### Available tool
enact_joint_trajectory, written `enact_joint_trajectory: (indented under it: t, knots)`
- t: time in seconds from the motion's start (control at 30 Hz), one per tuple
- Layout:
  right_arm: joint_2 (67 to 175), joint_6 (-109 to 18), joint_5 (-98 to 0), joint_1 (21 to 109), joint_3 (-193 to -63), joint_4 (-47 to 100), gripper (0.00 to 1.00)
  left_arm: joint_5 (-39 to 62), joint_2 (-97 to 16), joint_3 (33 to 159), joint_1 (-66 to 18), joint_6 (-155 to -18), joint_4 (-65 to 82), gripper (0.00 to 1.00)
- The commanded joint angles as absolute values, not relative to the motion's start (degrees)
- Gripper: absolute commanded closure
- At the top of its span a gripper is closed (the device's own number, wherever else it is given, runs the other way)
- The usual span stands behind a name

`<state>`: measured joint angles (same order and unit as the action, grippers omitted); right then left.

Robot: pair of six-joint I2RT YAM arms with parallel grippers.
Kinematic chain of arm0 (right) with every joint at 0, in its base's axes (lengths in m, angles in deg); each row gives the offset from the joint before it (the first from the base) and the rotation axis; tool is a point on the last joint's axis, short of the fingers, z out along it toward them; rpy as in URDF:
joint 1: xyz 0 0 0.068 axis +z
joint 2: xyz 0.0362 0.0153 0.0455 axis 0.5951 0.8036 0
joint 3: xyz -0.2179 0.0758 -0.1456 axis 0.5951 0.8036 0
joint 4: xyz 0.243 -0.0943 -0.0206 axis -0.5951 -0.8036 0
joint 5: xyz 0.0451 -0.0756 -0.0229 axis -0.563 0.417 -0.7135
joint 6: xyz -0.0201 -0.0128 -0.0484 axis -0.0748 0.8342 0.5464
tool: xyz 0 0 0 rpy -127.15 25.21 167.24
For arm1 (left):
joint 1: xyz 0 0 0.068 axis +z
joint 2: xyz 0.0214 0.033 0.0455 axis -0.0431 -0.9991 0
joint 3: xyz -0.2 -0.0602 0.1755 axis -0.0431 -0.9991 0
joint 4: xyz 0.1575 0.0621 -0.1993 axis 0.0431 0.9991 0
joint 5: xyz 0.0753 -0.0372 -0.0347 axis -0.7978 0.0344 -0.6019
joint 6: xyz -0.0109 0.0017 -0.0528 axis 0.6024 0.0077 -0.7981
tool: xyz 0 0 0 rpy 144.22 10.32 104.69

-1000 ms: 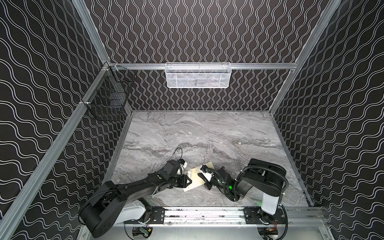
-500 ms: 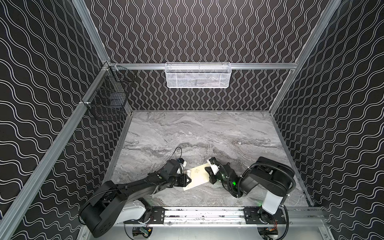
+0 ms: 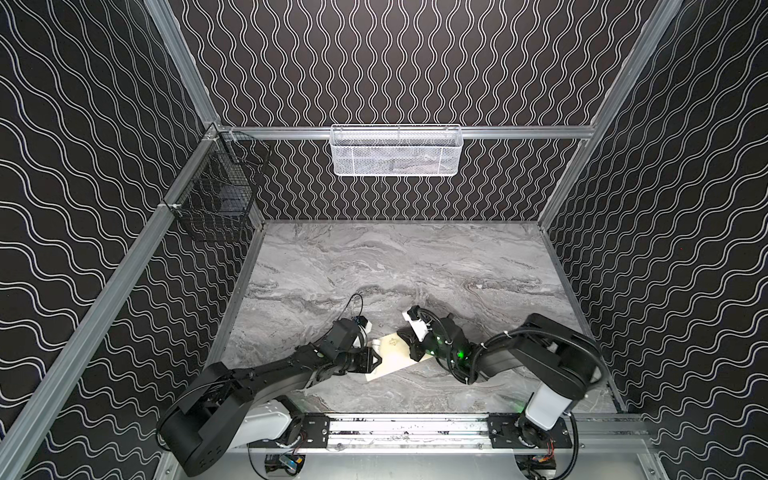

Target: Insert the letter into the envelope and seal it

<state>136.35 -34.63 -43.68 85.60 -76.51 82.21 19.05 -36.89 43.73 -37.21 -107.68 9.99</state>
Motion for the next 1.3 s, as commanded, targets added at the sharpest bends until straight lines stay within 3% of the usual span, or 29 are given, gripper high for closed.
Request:
enact_joint_trajectory:
  t: [0.0, 0.13, 0.43, 0.6, 0.77, 0.93, 1.0, 1.27]
  knots:
    - [140.9, -38.1, -42.5, 83.5, -74.8, 89.8, 1.0, 16.2, -36.9, 43.3, -37.0, -107.7, 14.1, 1.0]
    - [144.4, -41.0, -42.2, 79.6, -71.9, 92.5, 1.0, 16.2, -36.3, 43.0, -37.0, -107.9, 14.2, 1.0]
    - [136.1, -38.9, -39.4, 77.2, -69.1, 89.0, 1.0, 16.8, -36.4, 43.0, -36.7, -107.5, 13.5, 1.0]
    - [125.6, -38.0, -41.9, 77.2, -68.9, 83.3, 1.0, 16.9, -36.7, 43.5, -36.7, -106.3, 12.4, 1.0]
    - [112.1, -39.2, -47.9, 77.4, -69.6, 67.2, 0.99, 19.0, -35.7, 46.6, -37.5, -103.0, 13.2, 1.0]
    - [99.6, -43.6, -51.7, 77.3, -69.7, 53.6, 0.86, 20.1, -31.5, 51.5, -38.4, -97.4, 15.6, 1.0]
    - [94.6, -44.4, -52.4, 77.3, -72.2, 45.3, 0.75, 20.8, -30.0, 53.1, -38.8, -94.3, 15.3, 1.0]
    - [82.8, -44.1, -54.0, 77.1, -84.9, 16.3, 0.65, 21.5, -27.4, 56.2, -42.3, -86.3, 6.5, 1.0]
